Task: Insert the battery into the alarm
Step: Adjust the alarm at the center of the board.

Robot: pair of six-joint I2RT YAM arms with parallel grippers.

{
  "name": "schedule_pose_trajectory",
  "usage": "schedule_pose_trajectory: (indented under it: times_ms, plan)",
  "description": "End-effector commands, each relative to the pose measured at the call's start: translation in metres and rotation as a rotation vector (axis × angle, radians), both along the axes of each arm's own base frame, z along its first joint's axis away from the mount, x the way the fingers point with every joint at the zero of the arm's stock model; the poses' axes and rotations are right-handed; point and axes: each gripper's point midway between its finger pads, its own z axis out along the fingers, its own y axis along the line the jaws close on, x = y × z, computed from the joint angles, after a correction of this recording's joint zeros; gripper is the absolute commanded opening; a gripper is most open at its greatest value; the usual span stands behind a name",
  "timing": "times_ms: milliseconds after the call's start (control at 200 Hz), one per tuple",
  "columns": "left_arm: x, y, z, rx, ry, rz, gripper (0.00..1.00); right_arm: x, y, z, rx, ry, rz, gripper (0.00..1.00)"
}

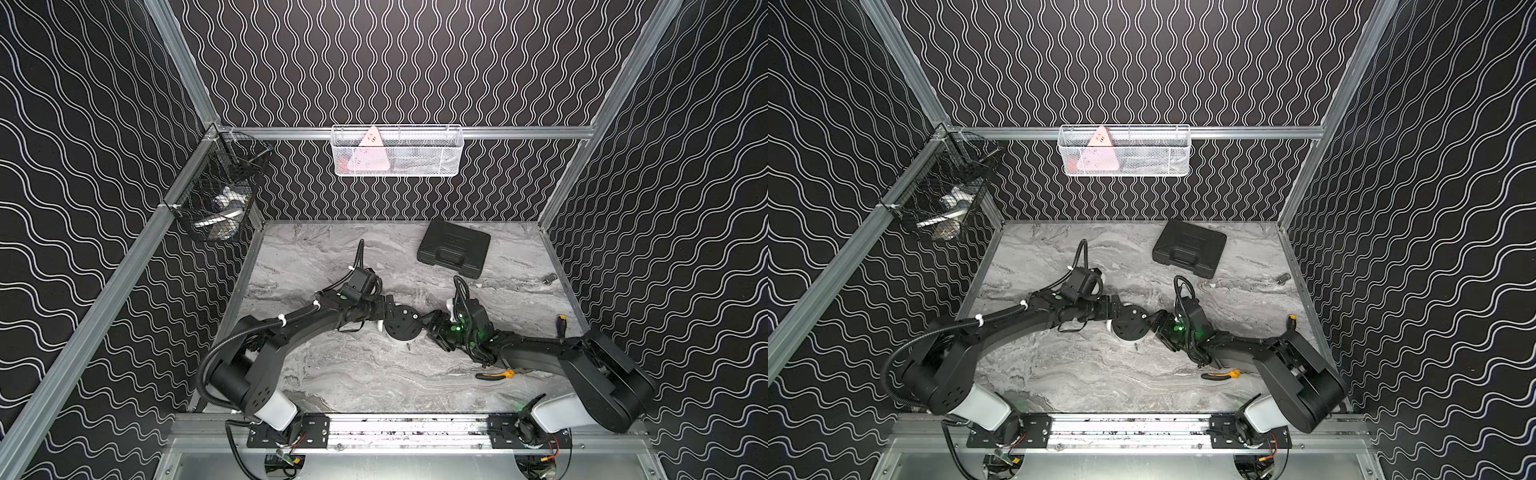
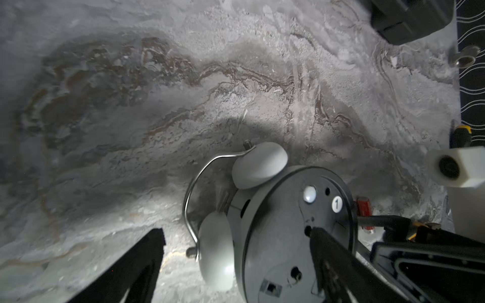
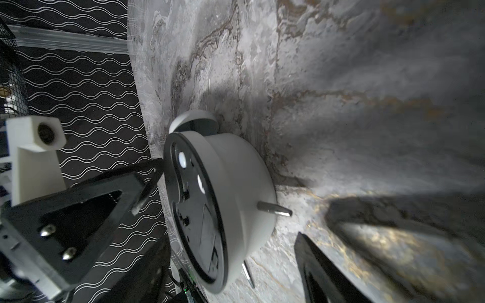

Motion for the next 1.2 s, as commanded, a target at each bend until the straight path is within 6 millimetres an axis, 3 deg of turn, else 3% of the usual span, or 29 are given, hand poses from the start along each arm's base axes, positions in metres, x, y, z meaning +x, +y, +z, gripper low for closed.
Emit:
schedule_pose_trajectory:
  times_ms: [0, 295, 465, 666, 761, 871, 1021, 1196]
  plan:
    - [0.006, -0.020, -0.003, -0.064, -0.003, -0.076, 0.89, 0.013, 0.011, 0.011, 0.063, -0.031, -0.014, 0.75]
    - [-0.024, -0.028, -0.012, -0.154, 0.062, -0.116, 0.83, 0.043, 0.011, 0.005, 0.022, -0.033, 0.018, 0.74]
    - [-0.044, -0.019, -0.010, -0.136, 0.069, -0.091, 0.87, 0.059, 0.009, -0.002, -0.016, -0.028, 0.055, 0.74]
    - [-0.029, 0.003, 0.001, 0.015, 0.009, -0.046, 0.98, 0.060, -0.003, -0.003, -0.055, -0.028, 0.052, 0.76]
    - [-0.021, 0.006, 0.006, 0.053, -0.013, -0.040, 0.99, 0.055, -0.015, 0.002, -0.109, -0.047, 0.033, 0.76]
    - [-0.017, -0.002, 0.004, 0.044, 0.008, -0.070, 0.87, 0.050, -0.027, 0.013, -0.153, -0.084, 0.010, 0.74]
    - [-0.022, -0.017, -0.004, -0.024, 0.051, -0.111, 0.62, 0.042, -0.019, 0.031, -0.092, -0.098, 0.045, 0.64]
    - [-0.029, -0.024, -0.011, -0.064, 0.091, -0.129, 0.52, 0.037, -0.003, 0.038, -0.064, -0.099, 0.121, 0.53]
